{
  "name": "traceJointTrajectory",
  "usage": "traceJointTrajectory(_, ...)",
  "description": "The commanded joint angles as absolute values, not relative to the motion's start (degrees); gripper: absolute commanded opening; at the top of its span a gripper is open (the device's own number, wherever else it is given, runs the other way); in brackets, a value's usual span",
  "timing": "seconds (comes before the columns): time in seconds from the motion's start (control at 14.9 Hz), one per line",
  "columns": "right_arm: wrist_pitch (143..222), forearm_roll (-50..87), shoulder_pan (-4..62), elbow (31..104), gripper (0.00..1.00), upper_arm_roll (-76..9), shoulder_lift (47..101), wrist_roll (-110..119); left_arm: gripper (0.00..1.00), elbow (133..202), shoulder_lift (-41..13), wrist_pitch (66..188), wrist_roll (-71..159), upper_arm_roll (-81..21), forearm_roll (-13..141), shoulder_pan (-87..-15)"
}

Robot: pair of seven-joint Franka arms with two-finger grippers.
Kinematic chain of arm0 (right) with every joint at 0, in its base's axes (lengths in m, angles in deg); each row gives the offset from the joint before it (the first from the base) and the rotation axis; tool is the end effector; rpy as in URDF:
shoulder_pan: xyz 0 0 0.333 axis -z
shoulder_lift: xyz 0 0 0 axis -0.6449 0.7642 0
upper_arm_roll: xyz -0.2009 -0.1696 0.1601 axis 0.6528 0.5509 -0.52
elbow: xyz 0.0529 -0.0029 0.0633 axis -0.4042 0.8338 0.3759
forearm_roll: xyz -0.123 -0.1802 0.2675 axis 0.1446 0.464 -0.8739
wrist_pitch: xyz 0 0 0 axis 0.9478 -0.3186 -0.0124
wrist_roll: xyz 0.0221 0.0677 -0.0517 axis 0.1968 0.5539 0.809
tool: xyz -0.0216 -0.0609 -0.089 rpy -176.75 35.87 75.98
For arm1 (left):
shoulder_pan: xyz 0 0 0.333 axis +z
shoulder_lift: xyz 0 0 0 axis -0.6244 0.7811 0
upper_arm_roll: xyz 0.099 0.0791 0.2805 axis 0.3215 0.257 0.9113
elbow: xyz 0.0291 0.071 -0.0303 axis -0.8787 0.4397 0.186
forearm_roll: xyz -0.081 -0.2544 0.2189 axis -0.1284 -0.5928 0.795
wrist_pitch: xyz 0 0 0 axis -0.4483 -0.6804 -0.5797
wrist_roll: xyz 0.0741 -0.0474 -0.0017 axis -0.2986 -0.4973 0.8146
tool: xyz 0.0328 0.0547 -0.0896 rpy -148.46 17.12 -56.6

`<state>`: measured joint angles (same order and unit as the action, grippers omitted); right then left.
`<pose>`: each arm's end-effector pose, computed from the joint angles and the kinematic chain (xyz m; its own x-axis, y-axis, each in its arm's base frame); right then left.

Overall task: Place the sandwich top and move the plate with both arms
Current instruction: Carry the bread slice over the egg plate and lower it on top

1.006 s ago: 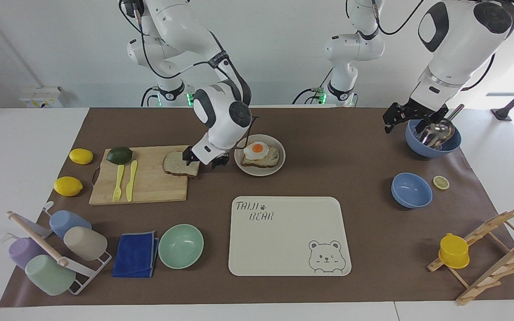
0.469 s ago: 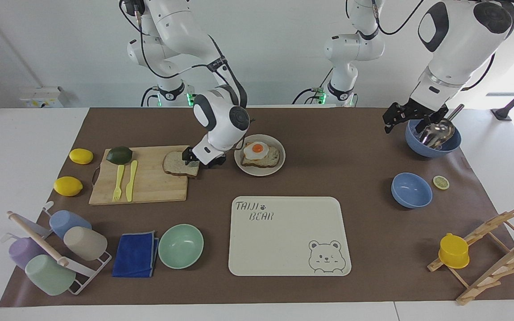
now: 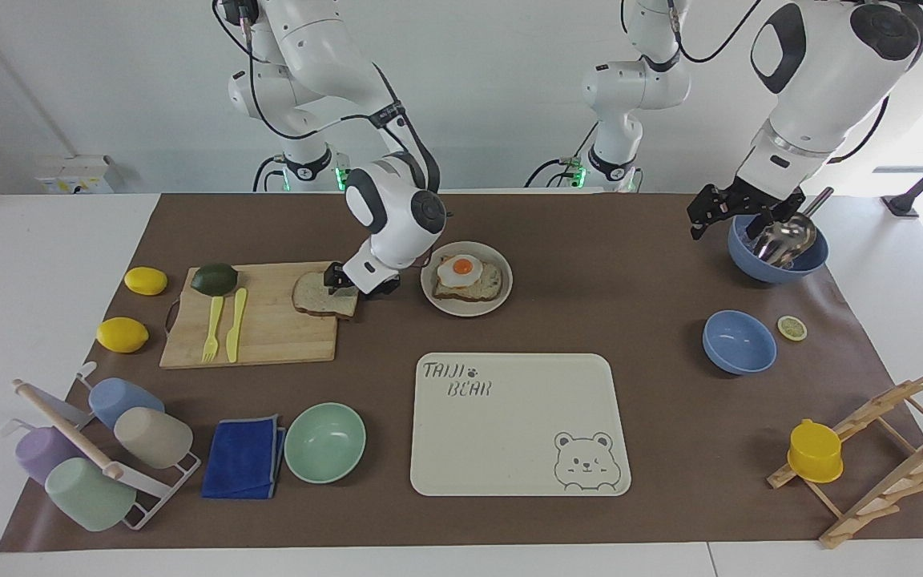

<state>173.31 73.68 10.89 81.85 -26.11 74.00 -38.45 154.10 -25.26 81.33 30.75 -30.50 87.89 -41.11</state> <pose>0.4498 0.2155 0.3045 0.9785 0.0691 -0.1941 0.1599 -0.8488 0.5039 0.4984 -0.0562 0.5800 0.9967 -0.0666 -0.0468 -0.0657 -0.9976 0.0207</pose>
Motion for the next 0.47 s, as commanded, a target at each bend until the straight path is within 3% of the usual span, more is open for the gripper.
traceJointTrajectory(0.0, 173.3, 76.4, 11.5, 84.3, 0.84, -26.4, 72.0, -37.8, 1.0, 155.0, -26.3, 81.7, 29.9, -31.1, 89.0, -40.3)
traceJointTrajectory(0.27, 174.0, 76.6, 11.6, 85.0, 0.75, -26.4, 71.8, -38.0, 1.0, 155.0, -26.3, 81.7, 29.9, -31.2, 89.0, -40.3)
traceJointTrajectory(0.34, 174.0, 76.6, 11.6, 85.0, 0.63, -26.5, 71.8, -37.9, 1.0, 155.0, -26.3, 81.7, 29.9, -31.1, 89.0, -40.3)
traceJointTrajectory(0.4, 173.8, 76.6, 11.4, 84.8, 0.42, -26.5, 71.8, -37.8, 1.0, 155.0, -26.3, 81.7, 29.9, -31.1, 89.0, -40.3)
